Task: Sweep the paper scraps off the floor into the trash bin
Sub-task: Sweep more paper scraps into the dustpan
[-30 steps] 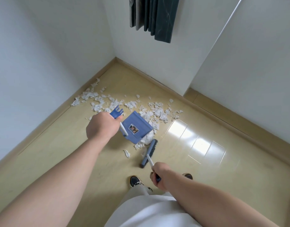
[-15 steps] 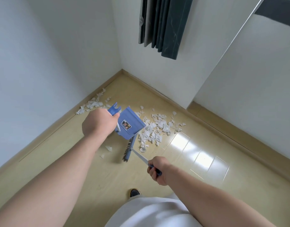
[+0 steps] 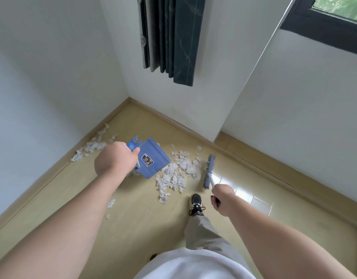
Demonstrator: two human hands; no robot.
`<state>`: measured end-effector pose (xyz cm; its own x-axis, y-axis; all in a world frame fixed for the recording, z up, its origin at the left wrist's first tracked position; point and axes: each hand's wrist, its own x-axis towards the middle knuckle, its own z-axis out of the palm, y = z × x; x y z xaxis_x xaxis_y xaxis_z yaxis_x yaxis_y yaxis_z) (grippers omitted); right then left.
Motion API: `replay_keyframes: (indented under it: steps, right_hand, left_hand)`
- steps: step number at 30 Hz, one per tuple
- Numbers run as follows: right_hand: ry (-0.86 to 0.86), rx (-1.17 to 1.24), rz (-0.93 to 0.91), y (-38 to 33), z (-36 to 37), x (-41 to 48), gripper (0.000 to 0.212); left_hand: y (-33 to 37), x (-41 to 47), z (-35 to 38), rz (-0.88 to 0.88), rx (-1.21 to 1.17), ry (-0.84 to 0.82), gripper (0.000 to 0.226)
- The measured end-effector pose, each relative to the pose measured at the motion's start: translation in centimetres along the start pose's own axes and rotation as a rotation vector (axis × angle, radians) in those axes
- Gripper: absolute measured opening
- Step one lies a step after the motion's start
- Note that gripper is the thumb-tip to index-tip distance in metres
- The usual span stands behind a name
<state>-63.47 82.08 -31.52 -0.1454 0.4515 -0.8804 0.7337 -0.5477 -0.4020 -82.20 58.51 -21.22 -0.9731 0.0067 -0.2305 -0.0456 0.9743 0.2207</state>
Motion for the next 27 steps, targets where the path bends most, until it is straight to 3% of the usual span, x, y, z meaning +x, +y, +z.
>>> replay_keyframes:
  steps: [5,10,14,19,27]
  right_hand:
    - [0.077,0.054,0.084,-6.4,-3.2,6.2,0.039]
    - [0.009,0.052,0.166,-12.6,-3.8,10.6,0.02]
    - [-0.066,-0.1,0.188,-16.7,-1.4,13.1,0.026]
    - [-0.164,-0.353,0.166,-20.7,3.6,13.7,0.019]
    - [-0.314,-0.72,0.122,-20.4,11.3,10.1,0.013]
  left_hand:
    - [4.3,3.5,1.3,-0.063,0.075,-0.036,0.042]
    - [7.8,6.2,1.5,-0.18,0.131,-0.084,0.041]
    - [8.8,7.5,1.5,-0.276,0.152,-0.098,0.041]
    - [7.9,7.2,1.7,-0.397,0.171,-0.123,0.04]
    - [3.7,5.1,1.5,-0.541,0.172,-0.133,0.039]
